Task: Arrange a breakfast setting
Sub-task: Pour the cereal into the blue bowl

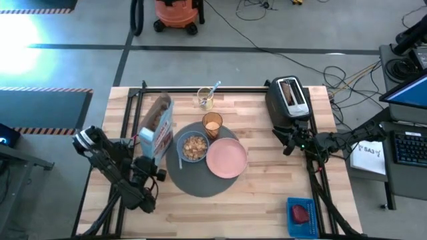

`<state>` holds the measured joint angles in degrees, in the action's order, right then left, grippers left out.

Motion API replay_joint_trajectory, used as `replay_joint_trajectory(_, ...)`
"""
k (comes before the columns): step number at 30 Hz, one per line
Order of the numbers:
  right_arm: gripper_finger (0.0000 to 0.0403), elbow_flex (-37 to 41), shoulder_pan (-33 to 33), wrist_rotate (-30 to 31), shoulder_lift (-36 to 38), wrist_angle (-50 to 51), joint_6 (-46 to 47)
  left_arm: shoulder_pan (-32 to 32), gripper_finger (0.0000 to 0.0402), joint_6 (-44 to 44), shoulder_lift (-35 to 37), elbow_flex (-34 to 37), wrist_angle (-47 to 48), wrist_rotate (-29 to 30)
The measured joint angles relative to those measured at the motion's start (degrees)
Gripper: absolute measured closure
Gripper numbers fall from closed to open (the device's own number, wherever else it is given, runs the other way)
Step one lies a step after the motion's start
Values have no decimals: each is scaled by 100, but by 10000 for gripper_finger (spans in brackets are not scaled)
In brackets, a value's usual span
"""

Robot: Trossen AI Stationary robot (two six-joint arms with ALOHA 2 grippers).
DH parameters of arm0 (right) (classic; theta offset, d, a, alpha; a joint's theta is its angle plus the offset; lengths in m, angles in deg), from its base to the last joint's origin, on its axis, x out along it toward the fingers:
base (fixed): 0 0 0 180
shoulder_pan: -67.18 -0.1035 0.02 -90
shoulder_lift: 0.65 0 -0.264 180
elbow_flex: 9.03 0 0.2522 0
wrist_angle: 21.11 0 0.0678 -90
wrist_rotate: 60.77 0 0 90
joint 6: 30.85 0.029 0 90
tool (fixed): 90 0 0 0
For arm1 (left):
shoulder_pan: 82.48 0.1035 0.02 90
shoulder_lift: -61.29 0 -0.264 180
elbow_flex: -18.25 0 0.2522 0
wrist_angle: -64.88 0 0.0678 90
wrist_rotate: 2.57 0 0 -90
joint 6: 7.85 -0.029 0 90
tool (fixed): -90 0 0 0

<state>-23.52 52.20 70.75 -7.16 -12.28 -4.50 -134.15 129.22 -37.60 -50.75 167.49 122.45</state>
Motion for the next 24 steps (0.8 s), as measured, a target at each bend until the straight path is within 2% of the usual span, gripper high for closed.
replay_joint_trajectory(11, 280, 0, 2, 0, -2, 0, 0, 25, 299, 26, -817, -875, -125, 23)
replay_joint_trajectory(24, 280, -1, 1, 0, -2, 0, 0, 411, 299, 61, -1608, -994, -11, 61)
